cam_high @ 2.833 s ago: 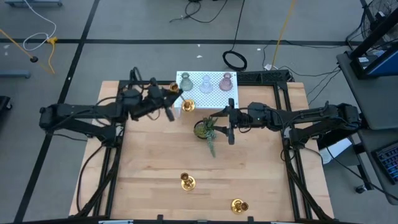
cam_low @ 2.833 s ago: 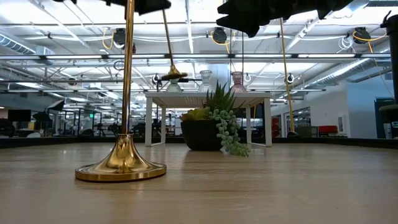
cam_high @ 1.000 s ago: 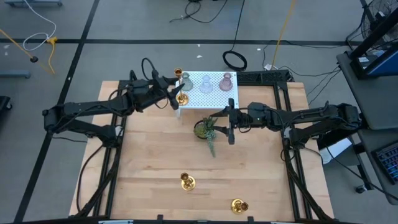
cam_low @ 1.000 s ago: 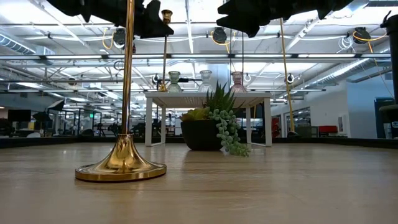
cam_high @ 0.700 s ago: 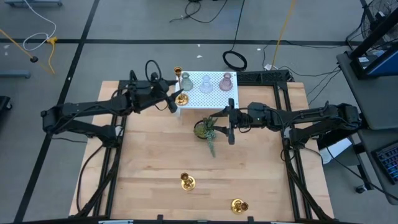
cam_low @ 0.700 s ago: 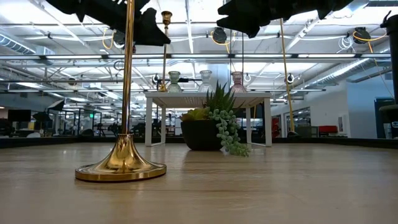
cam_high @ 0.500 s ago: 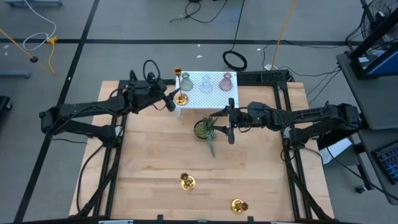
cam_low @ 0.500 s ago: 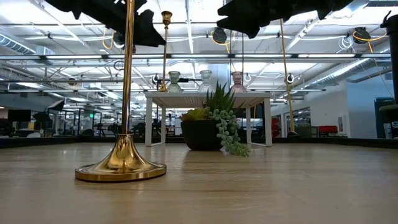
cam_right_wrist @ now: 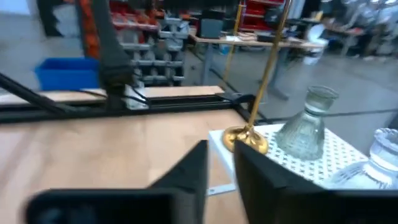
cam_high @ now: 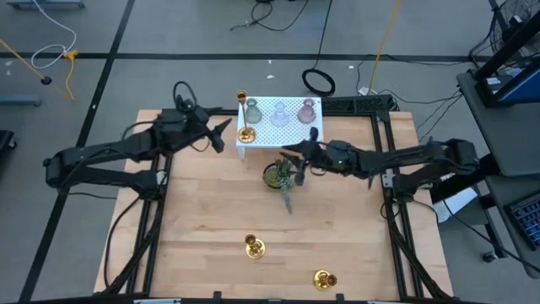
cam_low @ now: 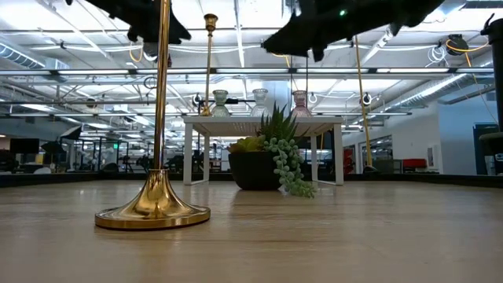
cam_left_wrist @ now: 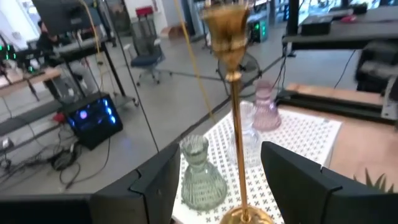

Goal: Pick & Place candle stick holders
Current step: Put the top golden candle holder on the shelf aligned with the transparent glass candle holder

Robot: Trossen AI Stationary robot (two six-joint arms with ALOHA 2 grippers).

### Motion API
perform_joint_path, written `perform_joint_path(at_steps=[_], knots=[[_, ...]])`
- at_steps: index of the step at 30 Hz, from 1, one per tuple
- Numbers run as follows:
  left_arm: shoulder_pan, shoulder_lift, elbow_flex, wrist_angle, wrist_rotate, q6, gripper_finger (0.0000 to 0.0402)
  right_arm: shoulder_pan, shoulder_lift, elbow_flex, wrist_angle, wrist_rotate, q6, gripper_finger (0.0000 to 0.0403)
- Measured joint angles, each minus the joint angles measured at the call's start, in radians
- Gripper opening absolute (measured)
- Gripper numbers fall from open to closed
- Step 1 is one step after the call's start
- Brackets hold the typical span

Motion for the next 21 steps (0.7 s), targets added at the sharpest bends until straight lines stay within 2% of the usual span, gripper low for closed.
perform_joint_path(at_steps=[3, 5, 7, 10, 13, 16, 21], knots=[[-0.009, -0.031, 0.000, -0.012, 0.000, 0.024, 0.0232, -0.005, 0.077, 0.030, 0.025, 0.105, -0.053, 0.0013], [-0.008, -0.040, 0.000, -0.025, 0.001, 0.032, 0.0232, -0.022, 0.115, 0.069, -0.014, 0.206, -0.062, 0.0009], [-0.008, -0.044, 0.000, -0.046, 0.000, 0.032, 0.0232, -0.046, 0.151, 0.110, -0.086, 0.239, -0.034, 0.0010], [-0.008, -0.044, 0.000, -0.091, 0.000, 0.025, 0.0232, -0.065, 0.173, 0.144, -0.217, 0.174, -0.016, 0.0002], [-0.008, -0.044, 0.000, -0.150, 0.001, 0.010, 0.0232, -0.049, 0.154, 0.167, -0.263, 0.102, -0.007, 0.0003], [-0.008, -0.044, 0.000, -0.204, 0.001, -0.019, 0.0232, -0.007, 0.085, 0.167, -0.319, 0.076, -0.008, 0.0001], [-0.009, -0.044, 0.000, -0.238, 0.039, -0.045, 0.0232, 0.108, -0.075, 0.167, -0.524, 0.053, -0.007, 0.0008]])
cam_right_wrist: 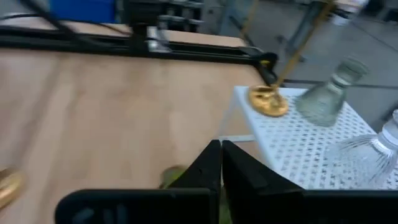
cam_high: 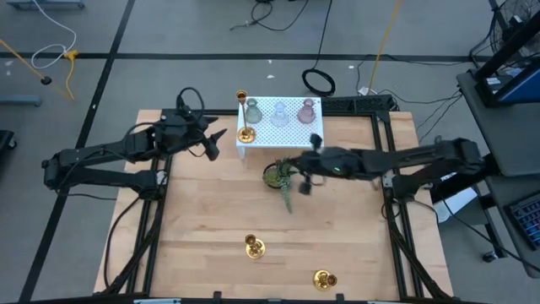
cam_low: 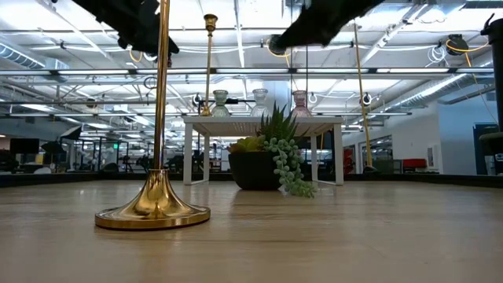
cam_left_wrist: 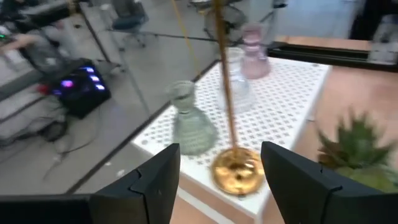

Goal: Pick & Place candle stick holders
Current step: Put the top golden candle holder on the shelf aligned with the transparent glass candle holder

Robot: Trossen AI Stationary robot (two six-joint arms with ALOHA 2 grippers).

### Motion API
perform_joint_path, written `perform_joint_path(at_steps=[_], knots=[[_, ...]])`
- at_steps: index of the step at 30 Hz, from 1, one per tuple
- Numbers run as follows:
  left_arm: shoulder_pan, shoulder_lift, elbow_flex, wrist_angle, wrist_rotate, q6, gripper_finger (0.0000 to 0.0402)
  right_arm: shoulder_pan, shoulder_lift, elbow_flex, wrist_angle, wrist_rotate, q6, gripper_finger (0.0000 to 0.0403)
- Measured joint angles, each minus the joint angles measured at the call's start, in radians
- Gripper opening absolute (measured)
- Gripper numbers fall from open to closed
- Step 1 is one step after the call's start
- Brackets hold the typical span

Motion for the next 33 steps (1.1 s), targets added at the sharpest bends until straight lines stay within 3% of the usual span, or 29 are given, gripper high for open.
perform_joint_path(at_steps=[4, 9, 12, 19, 22, 27, 30, 33], knots=[[0.000, 0.000, 0.000, -0.008, 0.135, 0.001, 0.0232, 0.103, -0.105, -0.002, -0.150, 0.005, 0.005, 0.0031], [0.000, 0.001, 0.000, -0.081, 0.384, -0.003, 0.0232, 0.211, -0.162, -0.075, -0.152, 0.000, 0.061, 0.0084], [-0.002, 0.001, -0.007, -0.105, 0.522, -0.009, 0.0232, 0.265, -0.174, -0.141, -0.140, -0.058, 0.105, 0.0122], [-0.085, 0.001, -0.108, -0.025, 0.777, -0.046, 0.0232, 0.353, -0.177, -0.350, 0.211, -0.128, 0.105, 0.0187], [-0.174, 0.001, -0.208, 0.141, 0.798, -0.067, 0.0232, 0.376, -0.177, -0.440, 0.374, -0.134, 0.105, 0.0201], [-0.363, 0.063, -0.397, 0.551, 0.763, -0.056, 0.0232, 0.391, -0.178, -0.572, 0.600, -0.135, 0.105, 0.0208], [-0.477, 0.151, -0.459, 0.745, 0.679, -0.074, 0.0232, 0.392, -0.178, -0.641, 0.734, -0.135, 0.105, 0.0204], [-0.574, 0.260, -0.465, 0.804, 0.558, -0.128, 0.0232, 0.392, -0.178, -0.700, 0.849, -0.150, 0.104, 0.0200]])
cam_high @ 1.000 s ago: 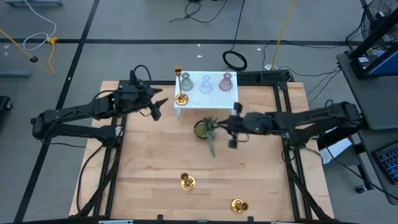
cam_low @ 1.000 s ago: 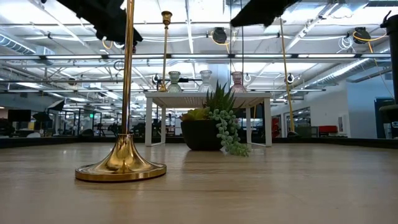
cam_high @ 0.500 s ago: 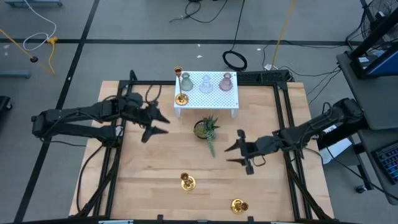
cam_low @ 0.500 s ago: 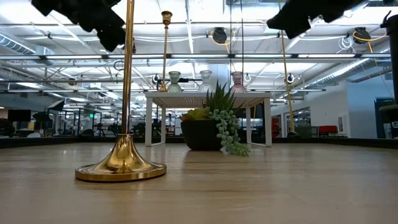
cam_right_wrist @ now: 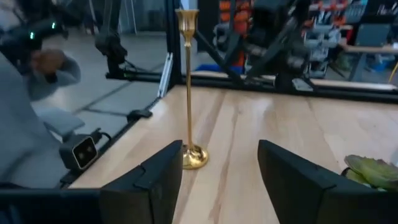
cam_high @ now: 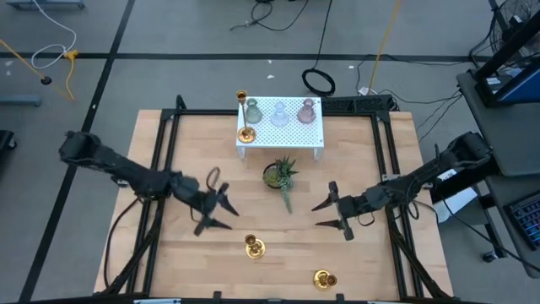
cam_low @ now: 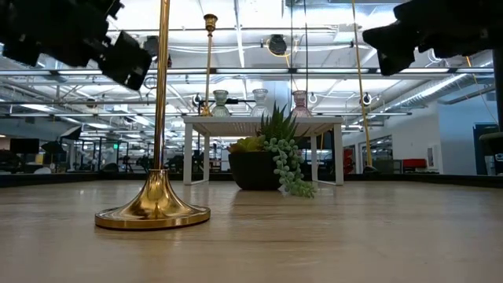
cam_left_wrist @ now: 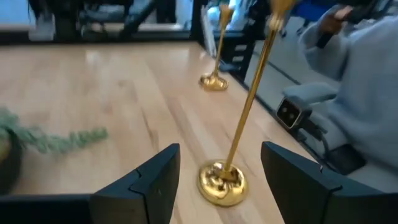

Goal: Pick & Place candle stick holders
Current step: Put the top golden candle holder on the shelf aligned with the transparent glass candle holder

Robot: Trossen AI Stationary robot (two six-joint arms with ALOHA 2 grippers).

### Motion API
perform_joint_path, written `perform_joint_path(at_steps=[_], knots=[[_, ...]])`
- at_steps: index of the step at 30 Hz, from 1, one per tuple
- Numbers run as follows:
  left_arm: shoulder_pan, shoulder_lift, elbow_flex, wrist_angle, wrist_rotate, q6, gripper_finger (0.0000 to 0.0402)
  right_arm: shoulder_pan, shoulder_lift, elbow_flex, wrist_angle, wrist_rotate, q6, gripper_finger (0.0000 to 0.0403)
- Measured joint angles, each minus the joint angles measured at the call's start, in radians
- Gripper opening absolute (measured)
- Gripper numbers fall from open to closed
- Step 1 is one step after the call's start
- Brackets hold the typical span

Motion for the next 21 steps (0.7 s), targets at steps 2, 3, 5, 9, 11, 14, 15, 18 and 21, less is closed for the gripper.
perform_joint_path(at_steps=[2, 3, 5, 9, 11, 14, 15, 18, 21], knots=[[-0.051, 0.079, 0.014, 0.047, -0.062, -0.036, 0.0232, 0.000, 0.000, -0.036, 0.075, 0.000, -0.003, 0.0199], [-0.071, 0.121, 0.024, 0.072, -0.081, -0.048, 0.0232, 0.000, 0.000, -0.049, 0.111, 0.000, -0.003, 0.0199], [-0.098, 0.195, 0.049, 0.114, -0.095, -0.059, 0.0232, 0.000, 0.000, -0.073, 0.163, 0.000, -0.003, 0.0199], [-0.111, 0.308, 0.126, 0.153, -0.103, -0.114, 0.0232, 0.000, 0.000, -0.104, 0.230, 0.001, -0.028, 0.0199], [-0.111, 0.355, 0.163, 0.151, -0.101, -0.134, 0.0232, 0.000, 0.000, -0.108, 0.241, 0.001, -0.032, 0.0199], [-0.111, 0.427, 0.217, 0.147, -0.076, -0.116, 0.0232, 0.000, 0.000, -0.108, 0.242, 0.002, -0.038, 0.0198], [-0.110, 0.449, 0.234, 0.148, -0.057, -0.091, 0.0232, 0.000, 0.000, -0.108, 0.241, 0.002, -0.045, 0.0199], [-0.112, 0.503, 0.273, 0.144, -0.022, 0.004, 0.0232, 0.000, 0.000, -0.108, 0.241, 0.002, -0.060, 0.0199], [-0.110, 0.528, 0.295, 0.127, -0.029, 0.048, 0.0227, 0.000, 0.000, -0.108, 0.241, 0.002, -0.060, 0.0197]])
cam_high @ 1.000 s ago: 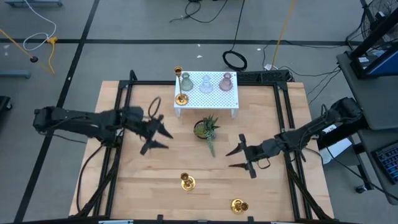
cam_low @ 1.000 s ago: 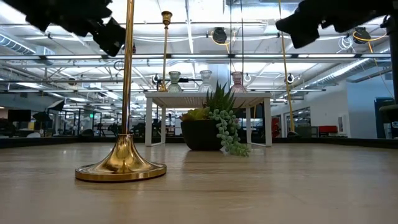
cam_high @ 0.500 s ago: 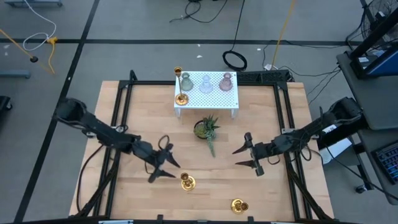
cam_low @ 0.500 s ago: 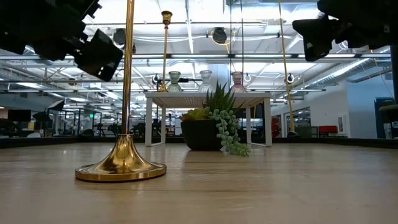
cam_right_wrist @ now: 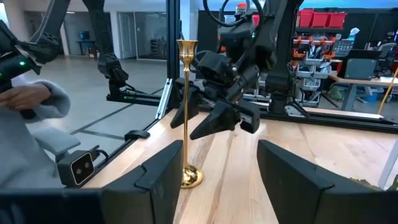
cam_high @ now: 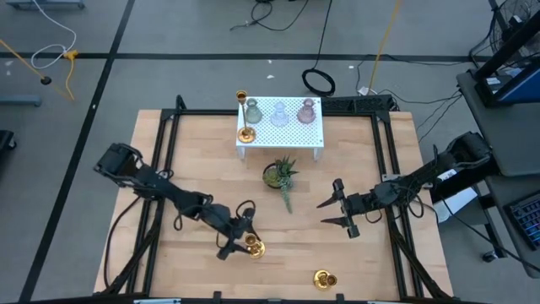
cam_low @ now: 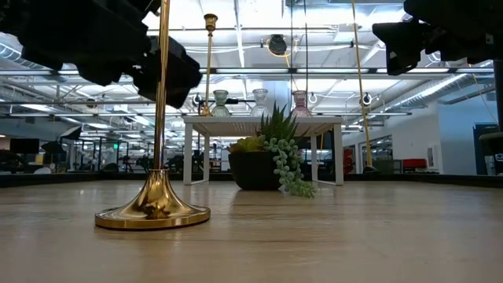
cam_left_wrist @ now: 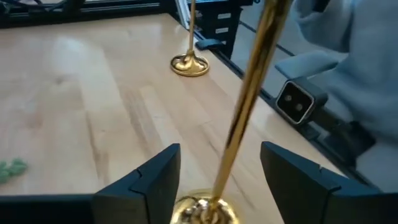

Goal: Pick & Place candle stick holders
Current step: Put the top golden candle holder on the shelf aligned with the transparent glass candle holder

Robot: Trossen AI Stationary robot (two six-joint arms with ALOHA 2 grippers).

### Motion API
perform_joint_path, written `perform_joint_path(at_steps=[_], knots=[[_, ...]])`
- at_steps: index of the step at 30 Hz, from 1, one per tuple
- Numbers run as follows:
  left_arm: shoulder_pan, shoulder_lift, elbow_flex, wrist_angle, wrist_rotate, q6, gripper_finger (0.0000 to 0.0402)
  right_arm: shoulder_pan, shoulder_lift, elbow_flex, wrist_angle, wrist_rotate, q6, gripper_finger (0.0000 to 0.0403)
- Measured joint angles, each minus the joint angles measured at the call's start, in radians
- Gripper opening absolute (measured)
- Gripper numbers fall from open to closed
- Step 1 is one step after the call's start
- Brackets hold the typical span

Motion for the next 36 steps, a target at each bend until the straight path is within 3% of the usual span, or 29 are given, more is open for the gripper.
perform_joint_path(at_steps=[4, 13, 22, 26, 29, 33, 36], knots=[[0.003, -0.001, 0.000, -0.003, 0.000, 0.040, 0.0182, 0.000, 0.000, 0.000, -0.001, -0.001, 0.000, 0.0194], [0.010, -0.009, 0.001, 0.002, -0.041, 0.122, 0.0018, 0.000, 0.000, 0.000, 0.000, -0.001, 0.001, 0.0191], [0.091, -0.010, 0.069, 0.053, -0.283, -0.019, 0.0015, -0.002, 0.000, 0.000, 0.003, 0.002, 0.001, 0.0187], [0.137, -0.035, 0.172, -0.054, -0.416, -0.024, 0.0018, -0.002, 0.000, 0.000, 0.004, 0.002, 0.001, 0.0187], [0.151, -0.048, 0.272, -0.194, -0.570, -0.011, 0.0019, -0.002, 0.000, 0.000, 0.008, 0.005, 0.005, 0.0187], [0.177, -0.049, 0.373, -0.255, -0.781, 0.049, 0.0016, -0.002, 0.000, -0.001, 0.022, 0.006, 0.016, 0.0185], [0.218, -0.049, 0.413, -0.234, -0.788, 0.055, 0.0018, -0.002, 0.000, -0.001, 0.027, 0.006, 0.016, 0.0185]])
